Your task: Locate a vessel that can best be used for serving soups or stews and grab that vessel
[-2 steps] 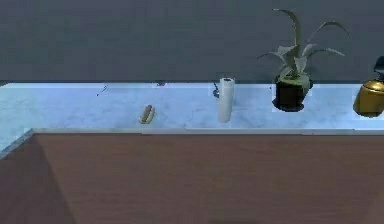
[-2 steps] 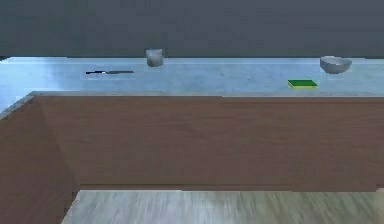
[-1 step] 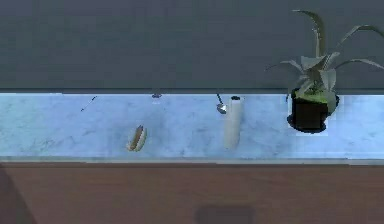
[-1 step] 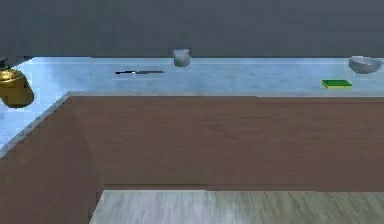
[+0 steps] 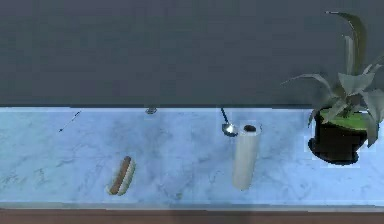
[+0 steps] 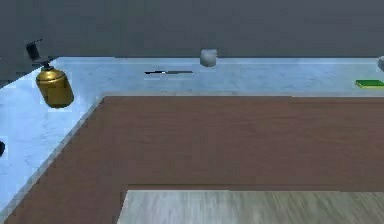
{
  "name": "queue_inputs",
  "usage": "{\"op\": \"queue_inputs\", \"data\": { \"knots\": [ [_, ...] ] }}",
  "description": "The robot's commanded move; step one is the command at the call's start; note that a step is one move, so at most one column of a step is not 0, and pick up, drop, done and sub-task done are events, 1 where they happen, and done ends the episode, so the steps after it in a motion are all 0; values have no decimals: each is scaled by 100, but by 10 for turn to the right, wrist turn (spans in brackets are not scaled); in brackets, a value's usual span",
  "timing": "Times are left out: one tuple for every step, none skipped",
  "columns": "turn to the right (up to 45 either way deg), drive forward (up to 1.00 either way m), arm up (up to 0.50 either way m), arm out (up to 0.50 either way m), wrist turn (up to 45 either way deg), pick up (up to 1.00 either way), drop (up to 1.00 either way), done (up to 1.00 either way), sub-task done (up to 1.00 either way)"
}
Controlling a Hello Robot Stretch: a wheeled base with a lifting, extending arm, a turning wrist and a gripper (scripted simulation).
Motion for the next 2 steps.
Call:
{"op": "queue_inputs", "data": {
  "knots": [
    [-450,0,0,0,0,0,0,0,0],
    [-450,0,0,0,0,0,0,0,0]
  ]
}}
